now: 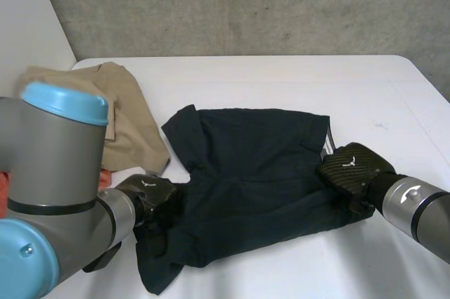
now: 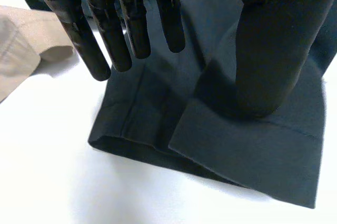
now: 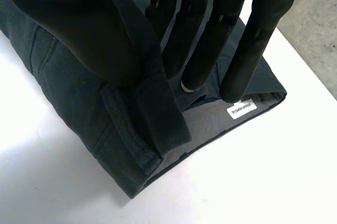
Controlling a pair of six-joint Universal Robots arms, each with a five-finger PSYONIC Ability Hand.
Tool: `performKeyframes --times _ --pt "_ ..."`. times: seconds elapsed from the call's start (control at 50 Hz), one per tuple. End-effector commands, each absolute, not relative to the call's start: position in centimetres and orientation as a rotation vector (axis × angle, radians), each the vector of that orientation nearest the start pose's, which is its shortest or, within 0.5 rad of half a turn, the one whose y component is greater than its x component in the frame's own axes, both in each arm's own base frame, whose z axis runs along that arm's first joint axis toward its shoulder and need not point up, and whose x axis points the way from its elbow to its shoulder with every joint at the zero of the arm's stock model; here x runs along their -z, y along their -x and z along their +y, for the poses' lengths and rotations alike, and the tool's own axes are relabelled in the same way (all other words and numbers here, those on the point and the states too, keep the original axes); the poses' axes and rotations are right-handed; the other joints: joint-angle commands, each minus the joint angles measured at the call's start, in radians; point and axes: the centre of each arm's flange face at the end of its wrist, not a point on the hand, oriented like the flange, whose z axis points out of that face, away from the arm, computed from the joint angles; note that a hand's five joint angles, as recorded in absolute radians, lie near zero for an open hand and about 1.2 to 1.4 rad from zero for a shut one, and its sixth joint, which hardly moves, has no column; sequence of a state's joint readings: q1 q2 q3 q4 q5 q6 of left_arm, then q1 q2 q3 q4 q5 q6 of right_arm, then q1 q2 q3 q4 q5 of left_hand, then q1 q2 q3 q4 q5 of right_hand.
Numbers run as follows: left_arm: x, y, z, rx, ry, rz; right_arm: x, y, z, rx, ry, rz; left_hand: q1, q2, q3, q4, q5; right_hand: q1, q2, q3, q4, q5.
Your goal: Fold the laundry.
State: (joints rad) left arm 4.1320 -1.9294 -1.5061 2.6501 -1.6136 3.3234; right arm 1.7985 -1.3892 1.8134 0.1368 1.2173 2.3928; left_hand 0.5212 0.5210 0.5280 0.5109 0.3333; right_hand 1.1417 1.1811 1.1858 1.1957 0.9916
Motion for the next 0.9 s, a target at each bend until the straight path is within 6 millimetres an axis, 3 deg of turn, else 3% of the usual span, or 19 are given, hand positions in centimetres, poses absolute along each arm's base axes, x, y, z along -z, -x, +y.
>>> performKeyframes --times 0.02,0.16,0.36,0.4,0.42,0.46,0.54,0.6,0.68,0.7,0.76,0.78,0.84,0.86,0.9 --pt "-21.1 26.4 -16.8 1.276 -1.026 2.826 -18.7 -22.2 -22.0 1.556 1.495 2.215 0.033 0.033 0.026 0.043 0.046 0.255 0.215 0.210 0.201 0.230" --pt "-20.1 26.1 -15.8 1.194 -1.036 2.848 -18.8 -22.1 -22.1 1.562 1.487 2.222 0.012 0.012 0.005 0.023 0.026 0.255 0.215 0.210 0.201 0.230" --pt "-17.0 26.5 -17.0 1.057 -1.025 2.867 -19.1 -21.8 -22.4 1.588 1.475 2.222 0.015 0.015 0.008 0.025 0.028 0.255 0.215 0.210 0.201 0.230" --pt "-17.0 26.7 -17.3 1.062 -1.027 2.868 -19.2 -21.7 -22.5 1.600 1.473 2.220 0.213 0.214 0.207 0.224 0.227 0.255 0.215 0.210 0.201 0.230" --pt "-17.1 26.9 -17.6 1.085 -1.021 2.862 -19.4 -21.8 -22.7 1.619 1.473 2.212 0.613 0.613 0.606 0.623 0.626 0.255 0.215 0.210 0.201 0.230" --pt "-17.6 27.2 -18.1 1.126 -1.010 2.852 -19.7 -21.9 -23.0 1.648 1.471 2.200 0.874 0.874 0.867 0.884 0.888 0.255 0.215 0.210 0.201 0.230" --pt "-19.9 28.3 -20.3 1.351 -0.963 2.785 -20.5 -22.4 -24.2 1.764 1.471 2.140 0.875 0.875 0.868 0.885 0.888 0.255 0.215 0.210 0.201 0.230" --pt "-22.7 29.2 -23.0 1.598 -0.884 2.675 -21.9 -23.7 -26.0 1.931 1.461 2.033 0.875 0.875 0.868 0.885 0.888 0.255 0.215 0.210 0.201 0.230" --pt "-27.9 30.2 -27.7 2.012 -0.804 2.378 -26.8 -25.3 -30.0 2.325 1.293 1.833 0.875 0.875 0.868 0.885 0.888 0.255 0.215 0.210 0.201 0.230" --pt "-30.4 30.5 -29.6 2.188 -0.771 2.207 -29.9 -25.6 -31.8 2.521 1.147 1.703 0.875 0.875 0.868 0.885 0.888 0.255 0.215 0.210 0.201 0.230" --pt "-34.8 30.9 -31.6 2.462 -0.712 1.910 -35.0 -25.8 -33.9 2.777 0.872 1.433 0.875 0.875 0.868 0.885 0.888 0.255 0.215 0.210 0.201 0.230" --pt "-37.7 30.9 -32.3 2.631 -0.667 1.716 -38.3 -25.6 -34.7 2.902 0.688 1.226 0.875 0.875 0.868 0.885 0.888 0.255 0.215 0.210 0.201 0.230" --pt "-41.8 30.5 -32.4 2.867 -0.582 1.429 -42.1 -25.3 -35.0 2.977 0.466 0.939 0.875 0.875 0.868 0.885 0.888 0.255 0.215 0.210 0.201 0.230" --pt "-44.4 29.7 -32.5 3.002 -0.493 1.244 -43.6 -25.3 -34.8 2.979 0.372 0.817 0.875 0.875 0.868 0.885 0.888 0.255 0.215 0.210 0.201 0.230" --pt "-46.1 28.7 -32.7 3.103 -0.385 1.131 -44.0 -25.4 -35.0 2.966 0.342 0.796 0.875 0.875 0.868 0.885 0.888 0.255 0.215 0.210 0.201 0.230"
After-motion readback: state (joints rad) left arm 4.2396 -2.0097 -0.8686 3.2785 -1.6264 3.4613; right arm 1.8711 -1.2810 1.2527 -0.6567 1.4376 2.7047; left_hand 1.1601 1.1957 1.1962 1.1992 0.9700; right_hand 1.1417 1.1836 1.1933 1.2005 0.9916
